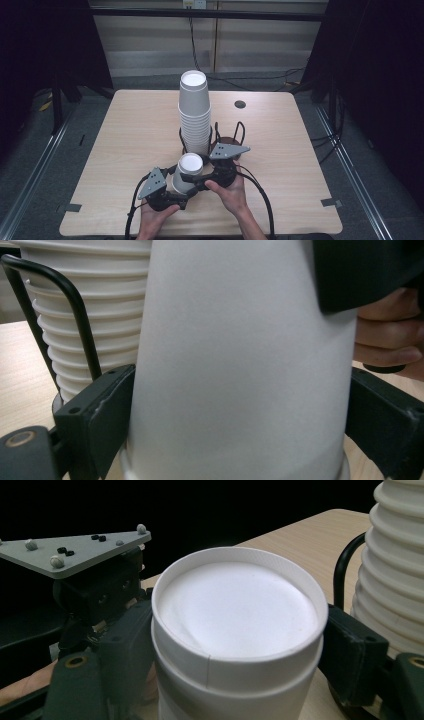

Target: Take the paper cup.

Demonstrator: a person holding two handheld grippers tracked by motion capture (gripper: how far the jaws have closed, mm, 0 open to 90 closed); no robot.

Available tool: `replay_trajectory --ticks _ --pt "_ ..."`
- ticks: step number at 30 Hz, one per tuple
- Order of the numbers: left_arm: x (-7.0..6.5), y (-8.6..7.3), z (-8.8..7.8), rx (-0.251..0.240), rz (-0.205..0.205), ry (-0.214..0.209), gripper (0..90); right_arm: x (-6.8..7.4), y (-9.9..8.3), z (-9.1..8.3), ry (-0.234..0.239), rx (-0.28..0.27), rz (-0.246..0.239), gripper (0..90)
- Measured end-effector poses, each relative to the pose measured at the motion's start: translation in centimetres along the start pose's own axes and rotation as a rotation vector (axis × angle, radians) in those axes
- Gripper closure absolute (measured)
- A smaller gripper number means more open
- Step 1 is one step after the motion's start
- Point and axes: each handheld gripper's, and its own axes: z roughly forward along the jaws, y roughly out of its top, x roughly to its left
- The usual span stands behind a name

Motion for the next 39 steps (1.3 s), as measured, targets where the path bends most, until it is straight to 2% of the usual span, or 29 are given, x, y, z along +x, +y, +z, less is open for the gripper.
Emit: replay_trajectory --ticks 4,7,9,13,14,15,22,23,26,28,35,39 --pt "0.0 0.0 0.0 0.018 0.006 -0.002 11.4 0.1 -0.1 0.1 -0.006 0.008 -0.008 23.2" --pt "0.1 0.0 -0.1 0.041 0.026 0.009 13.4 -0.1 -0.2 0.2 0.008 0.014 0.008 22.0" --pt "0.1 0.0 -0.2 0.048 0.025 0.009 14.2 0.0 -0.2 0.3 0.009 0.011 0.014 21.6" --pt "0.1 0.2 -0.1 0.057 0.023 0.008 14.7 0.0 -0.2 0.3 0.009 0.002 0.02 21.1" --pt "0.1 0.3 -0.1 0.073 0.031 0.016 14.7 -0.1 -0.2 0.3 0.01 -0.001 0.022 20.1" --pt "0.1 0.4 -0.1 0.079 0.025 0.007 14.8 -0.2 -0.2 0.3 0.018 -0.009 0.031 17.5" --pt "0.3 0.5 -0.1 0.115 0.041 0.011 14.8 -0.4 -0.2 -0.1 0.021 -0.015 0.039 14.6" --pt "0.2 0.5 0.0 0.119 0.028 -0.007 14.8 -0.4 -0.2 -0.3 0.019 -0.016 0.042 14.1" --pt "0.3 0.5 0.0 0.126 0.027 -0.019 14.8 -0.5 -0.2 -0.7 0.019 -0.02 0.039 13.6" --pt "0.4 0.6 0.0 0.15 0.029 -0.018 14.8 -0.6 -0.1 -0.9 0.018 -0.022 0.036 13.4" --pt "0.9 0.7 -0.3 0.181 0.033 -0.029 14.8 -0.9 -0.1 -1.6 0.023 -0.017 0.035 13.1" --pt "1.0 0.7 -0.3 0.199 0.025 -0.044 14.9 -0.9 -0.2 -2.1 0.009 -0.005 0.025 13.0"
